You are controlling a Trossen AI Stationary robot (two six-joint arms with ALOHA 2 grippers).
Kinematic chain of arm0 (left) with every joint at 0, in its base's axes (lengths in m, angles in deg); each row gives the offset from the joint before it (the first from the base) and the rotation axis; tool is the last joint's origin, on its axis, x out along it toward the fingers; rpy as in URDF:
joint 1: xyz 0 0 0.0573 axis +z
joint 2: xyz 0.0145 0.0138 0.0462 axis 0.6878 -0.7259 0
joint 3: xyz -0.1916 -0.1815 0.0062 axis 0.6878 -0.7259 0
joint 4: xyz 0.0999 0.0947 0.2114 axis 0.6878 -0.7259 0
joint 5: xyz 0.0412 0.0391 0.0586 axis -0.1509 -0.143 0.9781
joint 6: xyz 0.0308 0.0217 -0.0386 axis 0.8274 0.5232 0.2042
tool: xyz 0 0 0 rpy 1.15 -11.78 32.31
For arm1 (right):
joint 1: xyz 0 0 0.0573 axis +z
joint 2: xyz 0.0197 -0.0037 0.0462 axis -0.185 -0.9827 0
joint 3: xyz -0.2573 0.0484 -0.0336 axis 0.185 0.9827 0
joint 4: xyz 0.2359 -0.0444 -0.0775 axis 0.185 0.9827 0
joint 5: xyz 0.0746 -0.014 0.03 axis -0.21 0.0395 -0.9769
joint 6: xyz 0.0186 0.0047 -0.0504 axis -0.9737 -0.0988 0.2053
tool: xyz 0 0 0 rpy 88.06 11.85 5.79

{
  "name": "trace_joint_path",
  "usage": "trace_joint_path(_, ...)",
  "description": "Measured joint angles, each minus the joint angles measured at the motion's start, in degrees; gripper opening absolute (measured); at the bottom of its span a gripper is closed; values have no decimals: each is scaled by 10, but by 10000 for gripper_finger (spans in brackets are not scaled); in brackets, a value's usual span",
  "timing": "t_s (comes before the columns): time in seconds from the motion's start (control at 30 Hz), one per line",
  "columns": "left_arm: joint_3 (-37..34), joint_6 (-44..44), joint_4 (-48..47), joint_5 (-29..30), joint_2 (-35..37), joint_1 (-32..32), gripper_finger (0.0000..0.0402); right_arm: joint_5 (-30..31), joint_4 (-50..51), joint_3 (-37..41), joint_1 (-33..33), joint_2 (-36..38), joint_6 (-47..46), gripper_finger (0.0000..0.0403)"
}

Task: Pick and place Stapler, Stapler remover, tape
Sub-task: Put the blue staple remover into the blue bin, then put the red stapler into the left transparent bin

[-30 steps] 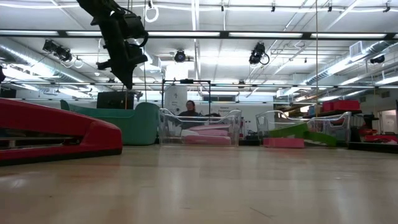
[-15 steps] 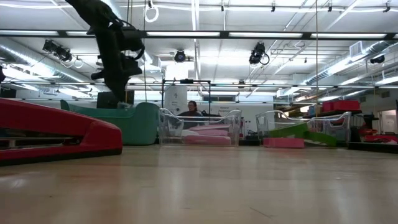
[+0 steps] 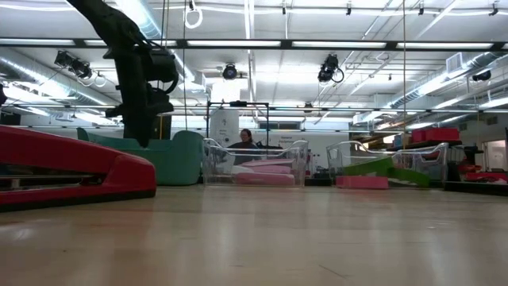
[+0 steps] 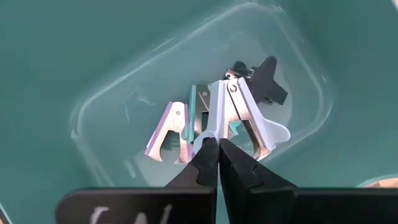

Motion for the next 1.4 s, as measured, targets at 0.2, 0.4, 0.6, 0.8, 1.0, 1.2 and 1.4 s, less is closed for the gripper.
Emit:
trace_joint_path(0.2, 4, -5, 14, 35, 0, 0, 10, 0, 0, 0, 0, 0, 0, 146)
trace_joint_path(0.4, 29, -15, 17, 98, 0, 0, 11, 0, 0, 0, 0, 0, -9, 146)
trace_joint_path(0.6, 40, -4, 18, 112, 0, 4, 11, 0, 0, 0, 0, 0, -12, 146)
trace_joint_path(0.8, 40, 0, 18, 118, 0, 4, 12, 0, 0, 0, 0, 0, -12, 146)
trace_joint_path(1.0, 40, 15, 21, 124, 0, 4, 54, 0, 0, 0, 0, 0, -10, 146)
trace_joint_path(1.2, 40, 15, 20, 120, 0, 0, 143, 0, 0, 0, 0, 0, -9, 146)
trace_joint_path(1.4, 41, 16, 23, 106, 12, -17, 198, 0, 0, 0, 0, 0, -9, 146)
